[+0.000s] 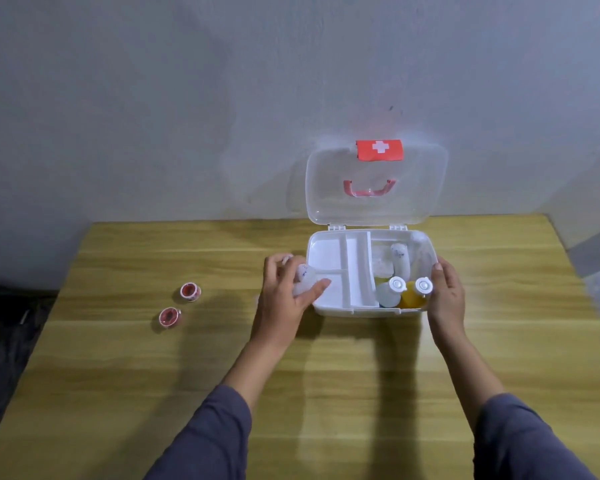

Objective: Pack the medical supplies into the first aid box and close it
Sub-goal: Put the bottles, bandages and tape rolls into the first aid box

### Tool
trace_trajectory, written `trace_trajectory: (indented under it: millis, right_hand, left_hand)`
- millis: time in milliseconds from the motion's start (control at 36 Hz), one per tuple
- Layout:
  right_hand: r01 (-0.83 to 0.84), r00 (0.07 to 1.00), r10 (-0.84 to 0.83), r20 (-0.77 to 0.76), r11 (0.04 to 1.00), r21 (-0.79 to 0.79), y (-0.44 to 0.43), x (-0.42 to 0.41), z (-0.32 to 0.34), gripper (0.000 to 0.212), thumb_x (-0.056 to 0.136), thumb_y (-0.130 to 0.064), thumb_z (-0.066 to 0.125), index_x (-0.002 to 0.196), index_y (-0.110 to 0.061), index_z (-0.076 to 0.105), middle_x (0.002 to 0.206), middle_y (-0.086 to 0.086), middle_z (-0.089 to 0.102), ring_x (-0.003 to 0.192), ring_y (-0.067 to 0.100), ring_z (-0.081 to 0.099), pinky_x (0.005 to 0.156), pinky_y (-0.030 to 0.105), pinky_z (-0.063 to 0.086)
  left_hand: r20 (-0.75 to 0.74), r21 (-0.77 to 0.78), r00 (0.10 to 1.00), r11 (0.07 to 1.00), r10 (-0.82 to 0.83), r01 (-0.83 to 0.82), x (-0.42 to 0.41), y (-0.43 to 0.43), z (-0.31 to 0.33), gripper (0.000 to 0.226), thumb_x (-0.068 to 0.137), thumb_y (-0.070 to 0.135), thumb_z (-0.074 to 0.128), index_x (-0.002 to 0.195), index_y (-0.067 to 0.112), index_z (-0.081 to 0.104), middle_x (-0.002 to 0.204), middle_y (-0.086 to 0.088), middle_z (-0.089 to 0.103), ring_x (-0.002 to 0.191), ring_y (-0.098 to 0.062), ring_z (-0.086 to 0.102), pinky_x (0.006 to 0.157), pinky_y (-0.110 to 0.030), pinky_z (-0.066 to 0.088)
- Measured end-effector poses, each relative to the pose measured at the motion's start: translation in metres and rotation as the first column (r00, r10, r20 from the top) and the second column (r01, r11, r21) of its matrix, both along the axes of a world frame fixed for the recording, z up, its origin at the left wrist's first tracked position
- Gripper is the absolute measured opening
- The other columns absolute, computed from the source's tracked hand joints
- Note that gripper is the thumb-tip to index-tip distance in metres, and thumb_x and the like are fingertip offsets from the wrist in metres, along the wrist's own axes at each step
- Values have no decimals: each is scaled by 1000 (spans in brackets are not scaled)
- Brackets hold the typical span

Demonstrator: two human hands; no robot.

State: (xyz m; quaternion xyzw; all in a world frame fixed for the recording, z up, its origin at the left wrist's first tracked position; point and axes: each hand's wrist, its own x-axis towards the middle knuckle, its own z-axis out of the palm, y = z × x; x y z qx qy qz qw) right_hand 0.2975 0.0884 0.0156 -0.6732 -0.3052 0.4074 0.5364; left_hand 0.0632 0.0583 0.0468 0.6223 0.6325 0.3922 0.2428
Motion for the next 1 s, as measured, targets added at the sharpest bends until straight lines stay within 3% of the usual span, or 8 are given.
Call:
trace_trajectory:
  millis: [111, 222, 278, 417, 528, 639, 806, 1000]
  right_hand:
    - [-38, 999, 38, 2, 999, -3, -1, 2, 2, 29, 98, -21, 37, 121, -15, 54, 113, 0, 58, 102, 15, 53, 85, 26, 40]
    - [-58, 998, 58, 10, 998, -9, -1, 4, 2, 29, 98, -21, 37, 121, -18, 54, 116, 1, 58, 104, 16, 54, 90, 30, 41]
    - [-67, 998, 67, 19, 998, -13, -1, 5, 2, 29, 98, -21, 37, 120, -19, 54, 116, 1, 59, 105, 16, 54, 91, 30, 41]
    - [-98, 995, 98, 22, 995, 0, -2, 6, 3, 27, 98, -20, 36, 117, -20, 56, 111, 0, 60, 102, 16, 55, 88, 30, 42]
    - [-118, 993, 118, 14, 993, 14, -2, 7, 3, 26, 98, -20, 36, 116, -22, 55, 112, -1, 60, 102, 16, 55, 88, 30, 42]
    - [-127, 992, 127, -2, 992, 3, -2, 8, 5, 27, 98, -22, 35, 116, -24, 55, 111, -3, 61, 102, 15, 55, 84, 27, 42]
    - [-147, 989, 147, -9, 989, 3, -2, 10, 4, 27, 99, -22, 34, 117, -24, 53, 113, -3, 60, 102, 14, 55, 80, 21, 42]
    - [-154, 988, 155, -17, 988, 10, -2, 11, 4, 28, 98, -21, 35, 120, -22, 53, 117, -2, 59, 105, 14, 55, 80, 18, 43]
  left_hand:
    - [-115, -89, 978, 982, -175, 165, 22, 1, 7, 41, 78, 34, 74, 109, 10, 61, 120, -1, 42, 100, -17, 51, 84, -30, 46]
    - [-312, -181, 902, 951, -298, 252, 28, 7, 0, 54, 80, 37, 70, 126, 12, 57, 133, -9, 46, 114, -24, 48, 93, -41, 47]
    - [-349, -208, 882, 944, -316, 256, 29, 8, -2, 58, 81, 37, 68, 132, 13, 54, 141, -9, 45, 121, -27, 46, 100, -39, 42]
    - [-449, -132, 833, 946, -322, 295, 29, 7, -4, 59, 77, 50, 52, 115, 7, 67, 124, -13, 64, 97, -28, 66, 81, -39, 56]
    - [-456, -127, 832, 948, -316, 291, 29, 4, -3, 59, 79, 50, 49, 117, 7, 65, 123, -11, 66, 102, -27, 67, 82, -40, 55]
    - [-428, -83, 859, 959, -279, 270, 29, 2, -3, 52, 76, 38, 64, 117, 5, 66, 118, -9, 68, 106, -24, 67, 83, -37, 56]
    - [-404, -21, 889, 974, -216, 228, 28, 4, 0, 47, 69, 31, 70, 107, 4, 71, 108, -11, 72, 100, -22, 68, 77, -24, 51]
    - [-374, -51, 900, 974, -224, 221, 19, 7, 0, 53, 74, 49, 55, 104, 9, 74, 110, -6, 72, 105, -19, 66, 69, -35, 61]
